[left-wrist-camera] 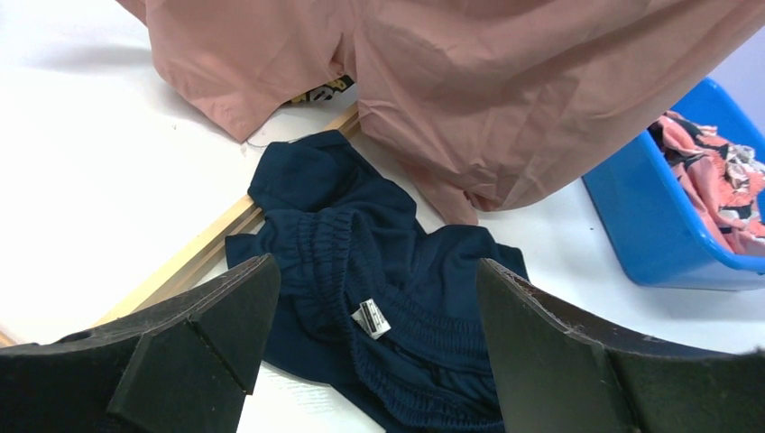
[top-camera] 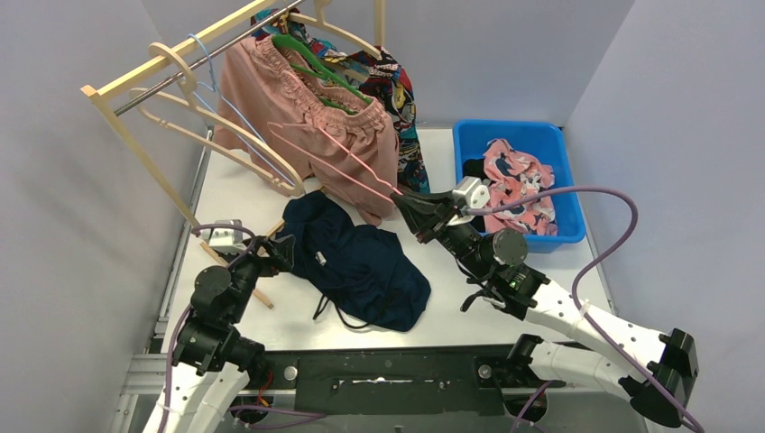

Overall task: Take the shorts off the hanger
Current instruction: Place the hanger on the clothes rod.

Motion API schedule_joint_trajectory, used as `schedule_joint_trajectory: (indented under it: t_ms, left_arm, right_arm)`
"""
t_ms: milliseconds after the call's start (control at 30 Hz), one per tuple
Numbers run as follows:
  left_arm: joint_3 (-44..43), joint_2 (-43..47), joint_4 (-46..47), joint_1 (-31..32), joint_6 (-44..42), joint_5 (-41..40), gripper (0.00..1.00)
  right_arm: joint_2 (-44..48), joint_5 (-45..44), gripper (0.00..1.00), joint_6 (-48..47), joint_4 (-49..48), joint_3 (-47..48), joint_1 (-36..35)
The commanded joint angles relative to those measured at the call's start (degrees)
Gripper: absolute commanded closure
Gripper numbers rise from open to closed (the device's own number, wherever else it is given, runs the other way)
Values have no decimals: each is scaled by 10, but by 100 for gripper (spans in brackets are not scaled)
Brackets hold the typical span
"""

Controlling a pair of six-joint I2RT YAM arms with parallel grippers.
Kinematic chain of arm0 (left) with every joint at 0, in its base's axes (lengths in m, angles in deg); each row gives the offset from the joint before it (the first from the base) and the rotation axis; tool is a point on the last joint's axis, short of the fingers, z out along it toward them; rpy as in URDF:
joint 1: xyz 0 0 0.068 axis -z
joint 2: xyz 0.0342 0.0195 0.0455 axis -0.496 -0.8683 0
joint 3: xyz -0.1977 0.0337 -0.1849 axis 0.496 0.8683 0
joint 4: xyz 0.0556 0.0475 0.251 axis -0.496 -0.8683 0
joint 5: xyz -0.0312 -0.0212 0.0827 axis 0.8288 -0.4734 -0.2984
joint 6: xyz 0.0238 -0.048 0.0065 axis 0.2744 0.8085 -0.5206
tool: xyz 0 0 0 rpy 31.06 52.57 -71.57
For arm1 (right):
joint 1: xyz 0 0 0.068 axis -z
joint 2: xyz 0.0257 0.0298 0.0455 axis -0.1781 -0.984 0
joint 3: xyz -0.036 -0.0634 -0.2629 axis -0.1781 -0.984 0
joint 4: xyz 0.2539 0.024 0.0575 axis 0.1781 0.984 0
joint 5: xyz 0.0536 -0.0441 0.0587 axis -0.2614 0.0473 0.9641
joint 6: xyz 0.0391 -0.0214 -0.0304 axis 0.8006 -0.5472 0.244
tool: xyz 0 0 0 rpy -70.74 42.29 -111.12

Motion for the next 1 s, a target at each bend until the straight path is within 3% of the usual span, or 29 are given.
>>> schedule_joint_trajectory:
  t_ms: [0, 133, 533, 767, 833, 900, 967]
  left_arm:
    - [-26, 30, 19, -3, -6, 11, 20]
    - [-18, 44, 27, -3, -6, 3, 20]
    - [-25, 6, 22, -3, -7, 19, 20]
    - [-22, 13, 21, -3, -5, 14, 20]
    - [-22, 15, 20, -3, -5, 14, 20]
    - [-22, 16, 23, -2, -5, 15, 20]
    - [-21, 15, 25, -3, -5, 13, 20]
  right_arm:
    - [-5, 7, 100, -16, -156, 28, -1]
    - [-53, 27, 100, -25, -89, 116, -2]
    - [-181, 47, 100, -29, -66, 282, -2]
    - [-278, 53, 98, 0, 120, 382, -4]
    - [-285, 50, 92, 6, 150, 378, -4]
    - [-276, 49, 76, 7, 142, 350, -2]
    - [-259, 39, 47, 8, 109, 324, 0]
